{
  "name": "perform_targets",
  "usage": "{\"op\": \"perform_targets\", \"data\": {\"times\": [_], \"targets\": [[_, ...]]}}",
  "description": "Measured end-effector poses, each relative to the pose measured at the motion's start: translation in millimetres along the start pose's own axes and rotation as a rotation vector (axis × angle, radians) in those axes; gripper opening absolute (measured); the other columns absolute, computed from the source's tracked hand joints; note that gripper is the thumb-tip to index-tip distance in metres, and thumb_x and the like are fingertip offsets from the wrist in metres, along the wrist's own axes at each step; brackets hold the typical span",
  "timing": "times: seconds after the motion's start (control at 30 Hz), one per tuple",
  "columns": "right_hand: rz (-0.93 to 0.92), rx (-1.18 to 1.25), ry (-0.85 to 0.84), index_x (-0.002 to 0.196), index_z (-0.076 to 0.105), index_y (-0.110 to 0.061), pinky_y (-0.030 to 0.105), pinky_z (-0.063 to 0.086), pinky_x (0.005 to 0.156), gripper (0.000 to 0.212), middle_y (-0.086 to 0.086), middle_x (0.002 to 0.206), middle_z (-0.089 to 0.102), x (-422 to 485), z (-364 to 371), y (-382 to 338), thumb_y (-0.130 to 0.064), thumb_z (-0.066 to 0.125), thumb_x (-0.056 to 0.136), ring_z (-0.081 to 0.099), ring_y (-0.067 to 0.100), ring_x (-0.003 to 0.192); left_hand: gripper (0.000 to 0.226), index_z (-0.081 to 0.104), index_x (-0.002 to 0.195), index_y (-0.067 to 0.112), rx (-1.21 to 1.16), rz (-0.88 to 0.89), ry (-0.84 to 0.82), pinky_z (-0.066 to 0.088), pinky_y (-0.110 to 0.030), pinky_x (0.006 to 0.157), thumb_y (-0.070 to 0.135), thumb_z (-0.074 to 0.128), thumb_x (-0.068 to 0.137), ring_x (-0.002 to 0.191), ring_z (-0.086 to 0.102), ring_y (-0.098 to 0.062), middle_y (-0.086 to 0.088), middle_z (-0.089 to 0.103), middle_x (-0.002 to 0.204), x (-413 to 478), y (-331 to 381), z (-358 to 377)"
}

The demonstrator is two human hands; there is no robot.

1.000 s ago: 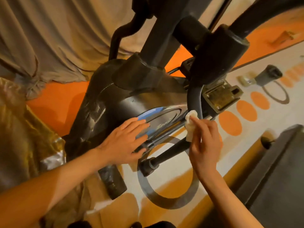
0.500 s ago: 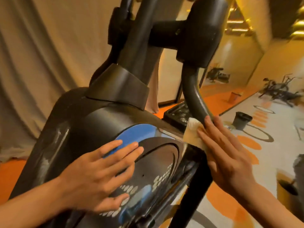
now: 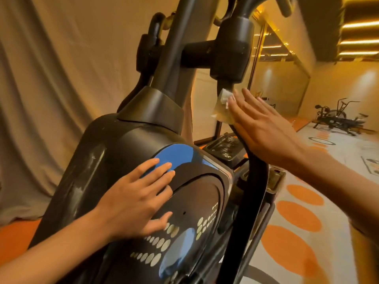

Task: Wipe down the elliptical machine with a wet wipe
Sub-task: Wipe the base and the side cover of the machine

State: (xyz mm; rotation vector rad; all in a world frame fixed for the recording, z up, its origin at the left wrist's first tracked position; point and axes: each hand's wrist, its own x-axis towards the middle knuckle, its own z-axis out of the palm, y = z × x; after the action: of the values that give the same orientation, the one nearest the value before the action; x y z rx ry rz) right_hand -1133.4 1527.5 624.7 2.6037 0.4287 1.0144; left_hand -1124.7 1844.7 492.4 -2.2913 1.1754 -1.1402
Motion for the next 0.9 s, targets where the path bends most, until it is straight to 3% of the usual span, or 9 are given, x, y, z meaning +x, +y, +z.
{"op": "perform_targets", "data": {"times": [0.13, 0.27, 0.57, 0.67, 0.77, 0.9], "targets": [[-0.020, -0.028, 0.019, 0.164, 0.011, -0.015, 0.042, 0.017, 0.126, 0.061, 0.008, 0.170, 0.007, -29.6, 8.7, -9.8, -0.039, 0.020, 0.109, 0.003, 0.021, 0.158, 0.046, 0.074, 0.105, 0.010, 0.017, 0.000, -0.025, 0.019, -0.051, 0.124, 0.049, 0.056, 0.090, 0.137, 0.055, -0.037, -0.021, 0.065, 0.136, -4.5, 3.1, 0.9], [0.028, 0.049, 0.053, 0.164, 0.005, -0.011, 0.043, 0.018, 0.126, 0.060, 0.013, 0.171, 0.007, -68.2, 19.9, -15.9, -0.034, 0.021, 0.111, 0.002, 0.020, 0.159, 0.053, 0.075, 0.114, 0.008, 0.054, -0.005, -0.033, 0.012, -0.051, 0.126, 0.051, 0.056, 0.090, 0.138, 0.053, -0.038, -0.021, 0.063, 0.139, -6.6, 2.6, 2.5], [0.008, -0.084, 0.014, 0.162, 0.007, -0.014, 0.050, 0.024, 0.125, 0.067, 0.013, 0.169, 0.007, -0.1, 12.2, -14.1, -0.024, 0.042, 0.106, 0.006, 0.027, 0.157, 0.054, 0.077, 0.115, 0.008, 0.065, -0.026, -0.074, 0.016, -0.052, 0.125, 0.051, 0.058, 0.088, 0.140, 0.052, -0.036, -0.019, 0.062, 0.142, -7.9, 6.6, 0.9], [0.032, -0.060, 0.015, 0.163, 0.010, -0.012, 0.050, 0.029, 0.124, 0.061, 0.013, 0.170, 0.008, -33.7, 13.2, -18.7, -0.034, 0.028, 0.109, 0.007, 0.026, 0.158, 0.055, 0.077, 0.116, 0.007, 0.079, -0.041, -0.050, 0.013, -0.051, 0.126, 0.051, 0.058, 0.088, 0.140, 0.051, -0.036, -0.019, 0.062, 0.143, -9.3, 6.4, 2.9], [0.038, -0.015, -0.002, 0.163, 0.014, -0.010, 0.046, 0.024, 0.124, 0.068, 0.012, 0.171, 0.008, -68.6, 14.5, -26.2, -0.051, 0.020, 0.108, 0.007, 0.022, 0.159, 0.053, 0.077, 0.114, 0.008, 0.069, -0.048, -0.040, 0.014, -0.051, 0.126, 0.050, 0.057, 0.089, 0.139, 0.052, -0.035, -0.019, 0.063, 0.142, -10.7, 7.9, 5.8], [0.084, 0.008, -0.028, 0.164, -0.003, -0.015, 0.037, 0.011, 0.126, 0.082, 0.007, 0.171, -0.007, -39.2, 6.0, -27.0, -0.068, 0.007, 0.102, -0.003, 0.018, 0.158, 0.053, 0.078, 0.114, 0.009, 0.065, -0.048, -0.052, 0.014, -0.051, 0.126, 0.050, 0.054, 0.090, 0.139, 0.054, -0.034, -0.018, 0.063, 0.142, -11.1, 8.4, 5.2]]}}
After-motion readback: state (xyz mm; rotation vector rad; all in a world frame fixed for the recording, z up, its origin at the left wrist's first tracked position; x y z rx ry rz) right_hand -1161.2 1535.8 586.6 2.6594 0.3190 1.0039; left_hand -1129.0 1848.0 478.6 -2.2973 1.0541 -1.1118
